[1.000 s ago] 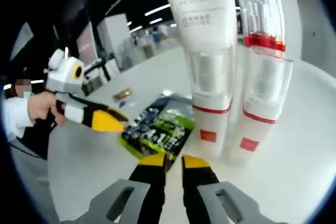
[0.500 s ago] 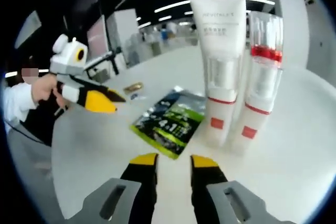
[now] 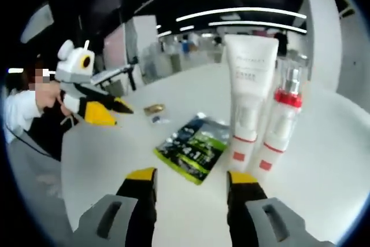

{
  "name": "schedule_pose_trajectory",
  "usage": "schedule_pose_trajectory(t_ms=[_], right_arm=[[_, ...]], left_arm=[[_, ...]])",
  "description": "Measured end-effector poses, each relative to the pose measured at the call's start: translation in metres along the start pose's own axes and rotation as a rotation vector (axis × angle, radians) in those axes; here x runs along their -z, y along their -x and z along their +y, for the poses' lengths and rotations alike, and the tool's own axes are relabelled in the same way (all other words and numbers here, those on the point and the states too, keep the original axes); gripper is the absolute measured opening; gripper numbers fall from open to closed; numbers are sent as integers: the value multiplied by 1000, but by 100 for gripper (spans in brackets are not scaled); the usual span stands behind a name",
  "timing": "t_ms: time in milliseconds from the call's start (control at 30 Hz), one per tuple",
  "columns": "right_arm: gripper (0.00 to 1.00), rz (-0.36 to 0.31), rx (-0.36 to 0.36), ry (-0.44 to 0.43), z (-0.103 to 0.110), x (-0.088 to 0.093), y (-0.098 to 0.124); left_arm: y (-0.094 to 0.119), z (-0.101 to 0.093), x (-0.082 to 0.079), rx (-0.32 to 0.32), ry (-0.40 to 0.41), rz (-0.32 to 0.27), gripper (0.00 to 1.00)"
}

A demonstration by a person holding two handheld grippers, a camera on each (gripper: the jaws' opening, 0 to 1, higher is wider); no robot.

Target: Arrange the skincare products in the storage area until every visible bottle or jar stands upright without overlapping.

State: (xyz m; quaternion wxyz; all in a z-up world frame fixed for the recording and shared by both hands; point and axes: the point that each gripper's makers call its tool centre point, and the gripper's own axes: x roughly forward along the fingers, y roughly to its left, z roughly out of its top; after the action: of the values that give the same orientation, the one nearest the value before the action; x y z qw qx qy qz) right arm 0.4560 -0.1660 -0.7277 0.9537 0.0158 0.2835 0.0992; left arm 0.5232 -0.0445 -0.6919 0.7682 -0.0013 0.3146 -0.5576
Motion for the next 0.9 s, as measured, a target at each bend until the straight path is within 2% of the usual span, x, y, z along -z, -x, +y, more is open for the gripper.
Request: schedule_pose_trajectory(t_ms=[167, 300, 467, 733, 900], right_arm=[[57, 11, 0, 18, 4, 0, 7], [65, 13, -9, 29, 8, -1, 12], [79, 16, -4, 32, 10, -1, 20], [85, 4, 0, 50, 18, -7, 38], [88, -5, 5, 73, 22, -12, 48]], left_arm=[[12, 2, -8, -16, -53, -20, 59], [24, -3, -2, -8, -67, 6, 64], [32, -8, 0, -20, -106, 3, 72], [45, -24, -1, -14, -142, -1, 79], [49, -25, 5, -13, -166, 8, 87]])
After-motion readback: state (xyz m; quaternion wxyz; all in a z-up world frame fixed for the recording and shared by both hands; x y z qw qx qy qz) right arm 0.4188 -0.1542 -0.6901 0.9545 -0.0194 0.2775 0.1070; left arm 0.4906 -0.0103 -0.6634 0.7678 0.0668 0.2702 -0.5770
